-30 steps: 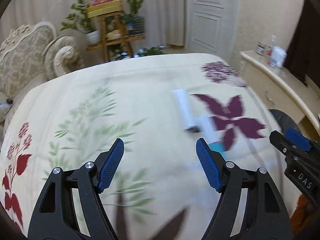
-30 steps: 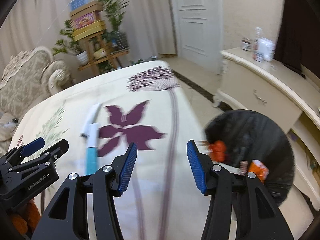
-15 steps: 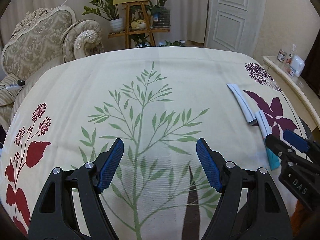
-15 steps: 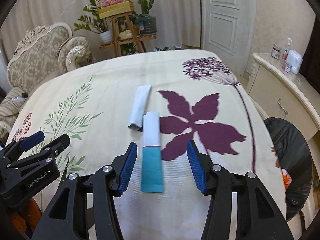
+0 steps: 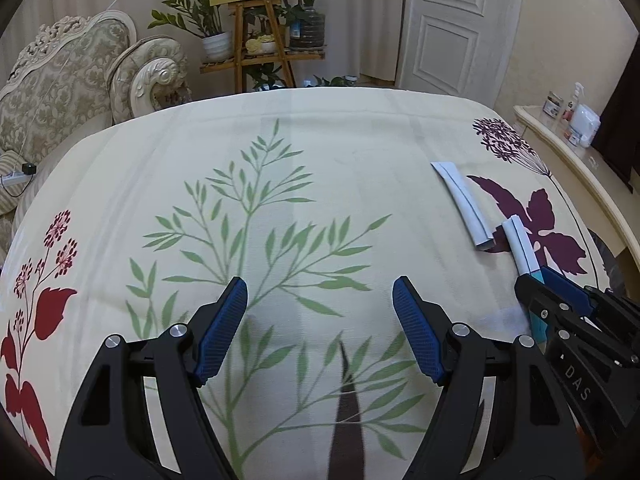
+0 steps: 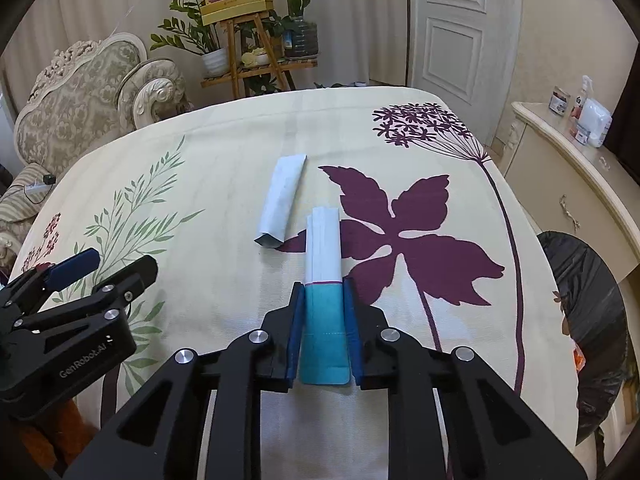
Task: Collect trash
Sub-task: 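Grasp the white tube with the left tool while the right tool holds the blue tube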
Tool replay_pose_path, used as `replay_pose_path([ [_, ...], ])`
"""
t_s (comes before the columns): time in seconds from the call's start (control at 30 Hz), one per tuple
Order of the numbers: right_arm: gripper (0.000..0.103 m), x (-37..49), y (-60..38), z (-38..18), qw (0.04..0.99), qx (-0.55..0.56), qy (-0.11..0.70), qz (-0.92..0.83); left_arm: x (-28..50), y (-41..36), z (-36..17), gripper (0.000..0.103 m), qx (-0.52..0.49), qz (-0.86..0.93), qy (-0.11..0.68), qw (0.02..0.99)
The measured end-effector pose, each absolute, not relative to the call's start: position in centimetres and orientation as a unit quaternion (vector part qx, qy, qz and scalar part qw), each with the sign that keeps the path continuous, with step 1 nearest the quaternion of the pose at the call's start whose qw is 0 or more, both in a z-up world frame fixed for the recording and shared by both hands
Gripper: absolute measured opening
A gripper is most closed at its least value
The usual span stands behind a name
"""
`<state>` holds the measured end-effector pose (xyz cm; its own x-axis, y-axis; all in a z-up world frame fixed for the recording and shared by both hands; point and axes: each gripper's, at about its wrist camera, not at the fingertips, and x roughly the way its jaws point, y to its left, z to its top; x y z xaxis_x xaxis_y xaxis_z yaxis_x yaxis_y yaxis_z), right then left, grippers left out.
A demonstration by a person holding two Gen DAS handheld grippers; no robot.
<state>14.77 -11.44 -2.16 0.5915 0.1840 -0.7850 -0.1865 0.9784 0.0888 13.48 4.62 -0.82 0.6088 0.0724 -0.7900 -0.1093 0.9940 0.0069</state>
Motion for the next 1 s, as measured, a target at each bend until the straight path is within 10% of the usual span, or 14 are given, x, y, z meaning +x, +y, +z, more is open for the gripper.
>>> replay_pose_path([
  [0.7, 0.020, 16.3, -18.7, -0.8, 0.908, 0.036, 0.414, 0.048, 19.7, -2.4, -0.6, 0.073, -0.010, -0.005, 0.442, 0.897],
  [1.0, 0.020, 16.4, -19.5, -1.2, 0.907, 0.048, 0.416, 0.050, 21.0, -3.9, -1.6, 0.026, 0.012, -0.034, 0.454, 0.890],
])
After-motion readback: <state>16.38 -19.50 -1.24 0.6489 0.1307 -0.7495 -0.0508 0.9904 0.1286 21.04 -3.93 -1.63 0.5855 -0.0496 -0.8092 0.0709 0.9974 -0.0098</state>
